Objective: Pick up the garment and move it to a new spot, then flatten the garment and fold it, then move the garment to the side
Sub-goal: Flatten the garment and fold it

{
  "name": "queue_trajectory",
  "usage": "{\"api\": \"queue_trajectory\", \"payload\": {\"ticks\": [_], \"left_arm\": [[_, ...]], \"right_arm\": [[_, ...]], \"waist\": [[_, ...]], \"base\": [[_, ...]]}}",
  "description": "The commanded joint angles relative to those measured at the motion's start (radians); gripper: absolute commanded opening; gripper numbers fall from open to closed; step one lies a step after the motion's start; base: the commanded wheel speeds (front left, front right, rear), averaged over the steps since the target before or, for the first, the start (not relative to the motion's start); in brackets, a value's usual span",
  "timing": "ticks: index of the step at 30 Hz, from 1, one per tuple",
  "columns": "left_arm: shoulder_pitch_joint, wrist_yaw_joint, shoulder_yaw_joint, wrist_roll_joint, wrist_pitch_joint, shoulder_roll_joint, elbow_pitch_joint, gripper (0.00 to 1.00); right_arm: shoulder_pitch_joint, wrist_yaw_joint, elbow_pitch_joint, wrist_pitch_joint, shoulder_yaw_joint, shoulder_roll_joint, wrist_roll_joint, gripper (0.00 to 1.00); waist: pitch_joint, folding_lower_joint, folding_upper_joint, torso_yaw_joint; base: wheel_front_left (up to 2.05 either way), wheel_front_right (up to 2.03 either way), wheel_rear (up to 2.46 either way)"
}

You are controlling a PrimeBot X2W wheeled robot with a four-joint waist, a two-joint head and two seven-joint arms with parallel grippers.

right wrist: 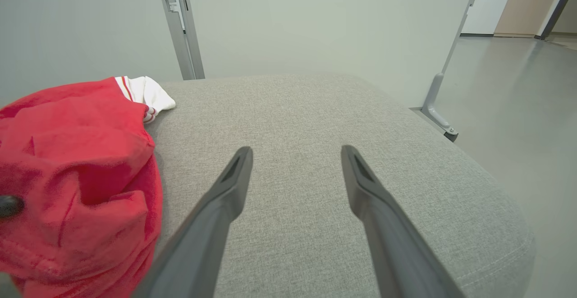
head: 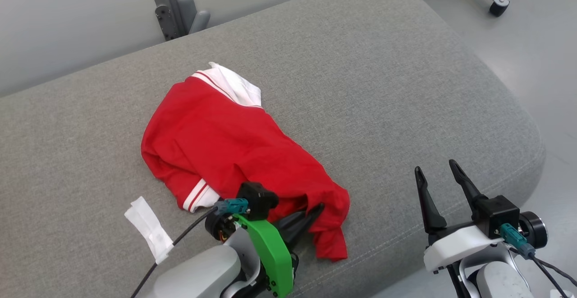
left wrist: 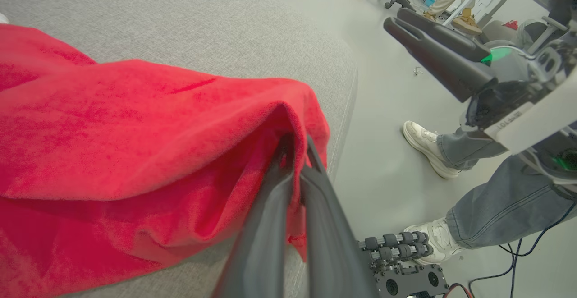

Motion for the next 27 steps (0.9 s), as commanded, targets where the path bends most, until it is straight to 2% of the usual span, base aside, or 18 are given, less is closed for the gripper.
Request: {"api": "queue_trajectory", "payload": {"ticks": [1,2,3,4,5,8,10,14,18,20,23,27], "left_arm": [[0.018,0.002,0.0,0.001,-0.018,-0.019,0.026,0.0],[0.024,0.002,0.0,-0.003,-0.032,-0.035,0.045,0.0],[0.027,0.002,0.004,-0.005,-0.044,-0.044,0.062,0.04],[0.024,0.007,0.009,0.008,-0.058,-0.05,0.083,0.46],[0.018,0.018,0.013,0.025,-0.07,-0.053,0.098,1.0],[0.032,0.053,0.039,0.044,-0.089,-0.058,0.1,1.0],[0.053,0.083,0.061,0.045,-0.096,-0.031,0.069,1.0],[0.112,0.152,0.11,-0.017,-0.071,0.07,-0.034,1.0],[0.168,0.265,0.208,-0.078,-0.079,0.197,-0.104,1.0],[0.2,0.305,0.259,-0.119,-0.085,0.228,-0.108,1.0],[0.227,0.317,0.326,-0.189,-0.088,0.243,-0.086,1.0],[0.231,0.275,0.354,-0.267,-0.052,0.208,-0.039,1.0]], "right_arm": [[-0.011,0.0,-0.002,-0.003,-0.002,-0.004,-0.004,1.0],[-0.01,0.0,-0.002,-0.003,-0.004,-0.005,-0.003,1.0],[-0.009,0.0,-0.001,-0.003,-0.005,-0.006,-0.003,1.0],[-0.008,0.0,0.0,-0.003,-0.006,-0.005,-0.005,1.0],[-0.007,0.0,0.002,-0.003,-0.004,-0.005,-0.006,1.0],[-0.003,0.0,0.003,-0.003,0.001,-0.003,-0.006,1.0],[0.001,0.0,0.001,-0.003,0.002,-0.002,-0.006,1.0],[0.014,0.0,-0.006,-0.003,-0.006,-0.002,-0.005,1.0],[0.021,0.0,-0.01,-0.003,-0.014,0.0,-0.005,1.0],[0.021,0.0,-0.01,-0.003,-0.015,0.001,-0.005,1.0],[0.014,0.0,-0.007,-0.003,-0.011,0.001,-0.007,1.0],[-0.004,0.0,-0.005,-0.003,-0.002,0.001,-0.009,1.0]], "waist": [[0.009,0.0,0.0108,0.011],[0.01,0.0,0.0108,0.014],[0.01,0.0,0.0108,0.017],[0.01,0.0,0.0108,0.019],[0.008,0.0,0.0108,0.021],[0.001,0.0,0.0108,0.02],[-0.004,0.0,0.0108,0.018],[-0.006,0.0,0.0108,0.017],[0.0,0.0,0.0108,0.023],[0.004,0.0,0.0108,0.027],[0.009,0.0,0.0108,0.031],[0.017,0.0,0.0108,0.031]], "base": [[0.0,0.0,0.0],[0.0,0.0,0.0],[0.0,0.0,0.0],[0.0,0.0,0.0],[0.0,0.0,0.0],[0.0,0.0,0.0],[0.0,0.0,0.0],[0.0,0.0,0.0],[0.0,0.0,0.0],[0.0,0.0,0.0],[0.0,0.0,0.0],[0.0,0.0,0.0]]}}
